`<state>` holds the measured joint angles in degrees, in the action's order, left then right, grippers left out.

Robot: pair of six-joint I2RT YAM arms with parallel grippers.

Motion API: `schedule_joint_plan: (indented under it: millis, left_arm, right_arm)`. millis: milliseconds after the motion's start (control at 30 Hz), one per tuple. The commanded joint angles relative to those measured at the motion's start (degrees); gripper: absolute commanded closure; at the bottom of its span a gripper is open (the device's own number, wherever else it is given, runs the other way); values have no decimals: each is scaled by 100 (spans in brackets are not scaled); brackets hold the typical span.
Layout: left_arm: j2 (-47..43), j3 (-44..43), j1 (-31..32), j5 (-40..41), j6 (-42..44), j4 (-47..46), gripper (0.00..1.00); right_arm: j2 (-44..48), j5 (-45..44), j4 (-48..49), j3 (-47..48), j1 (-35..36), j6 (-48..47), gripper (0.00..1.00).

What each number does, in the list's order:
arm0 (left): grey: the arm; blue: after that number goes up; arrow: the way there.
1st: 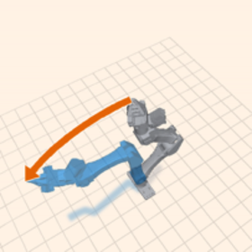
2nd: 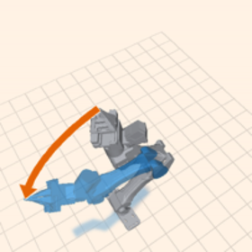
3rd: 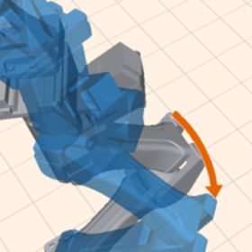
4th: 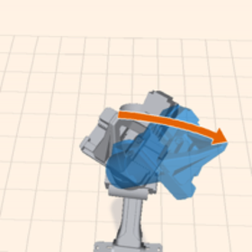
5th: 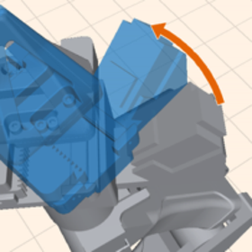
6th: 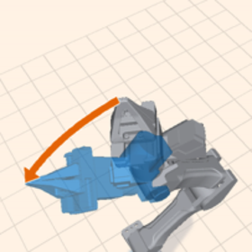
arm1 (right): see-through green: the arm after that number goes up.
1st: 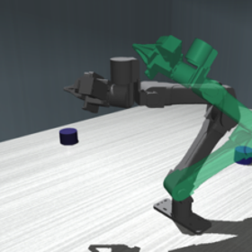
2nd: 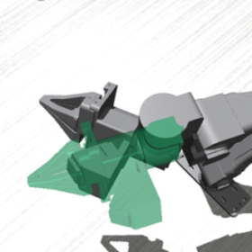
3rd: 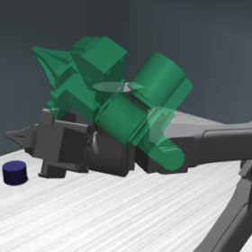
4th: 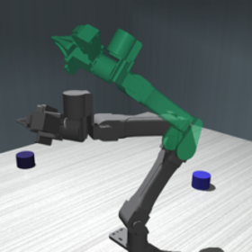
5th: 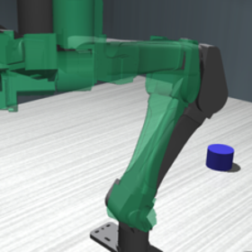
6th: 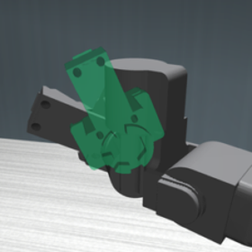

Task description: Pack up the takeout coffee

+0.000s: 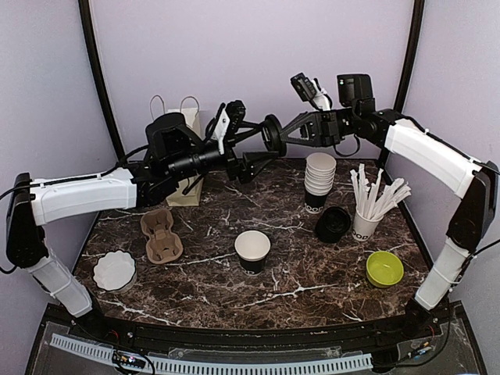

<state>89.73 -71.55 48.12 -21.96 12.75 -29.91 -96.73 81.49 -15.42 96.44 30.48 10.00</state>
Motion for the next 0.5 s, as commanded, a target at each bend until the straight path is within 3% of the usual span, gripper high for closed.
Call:
schedule_joint_plan:
  millis: [0, 233, 467]
  left_arm:
    - [47, -186, 21, -40, -78, -305, 15]
    - [131, -250, 25, 20, -160, -352, 23]
    - [98, -229, 22, 62, -264, -415, 23]
  right_arm:
    - [104, 128, 318, 34, -7, 121, 93]
    - [100, 128, 369, -17, -7, 121, 93]
    - [93, 128, 382, -120, -7, 121, 93]
